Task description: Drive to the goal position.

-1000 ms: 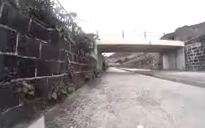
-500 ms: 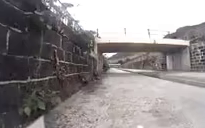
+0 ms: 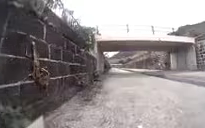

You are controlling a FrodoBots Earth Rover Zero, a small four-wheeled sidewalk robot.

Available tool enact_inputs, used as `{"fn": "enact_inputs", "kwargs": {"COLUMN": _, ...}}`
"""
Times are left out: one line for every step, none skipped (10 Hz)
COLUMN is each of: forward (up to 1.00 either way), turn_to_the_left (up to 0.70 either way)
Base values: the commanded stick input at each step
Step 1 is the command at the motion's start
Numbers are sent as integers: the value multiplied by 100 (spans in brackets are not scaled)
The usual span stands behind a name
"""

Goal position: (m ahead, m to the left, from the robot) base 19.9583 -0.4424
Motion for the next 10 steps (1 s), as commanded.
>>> {"fn": "enact_inputs", "kwargs": {"forward": 100, "turn_to_the_left": 0}}
{"fn": "enact_inputs", "kwargs": {"forward": 100, "turn_to_the_left": 0}}
{"fn": "enact_inputs", "kwargs": {"forward": 100, "turn_to_the_left": 0}}
{"fn": "enact_inputs", "kwargs": {"forward": 100, "turn_to_the_left": 0}}
{"fn": "enact_inputs", "kwargs": {"forward": 100, "turn_to_the_left": 0}}
{"fn": "enact_inputs", "kwargs": {"forward": 100, "turn_to_the_left": 0}}
{"fn": "enact_inputs", "kwargs": {"forward": 100, "turn_to_the_left": 0}}
{"fn": "enact_inputs", "kwargs": {"forward": 100, "turn_to_the_left": 0}}
{"fn": "enact_inputs", "kwargs": {"forward": 100, "turn_to_the_left": 0}}
{"fn": "enact_inputs", "kwargs": {"forward": 100, "turn_to_the_left": 0}}
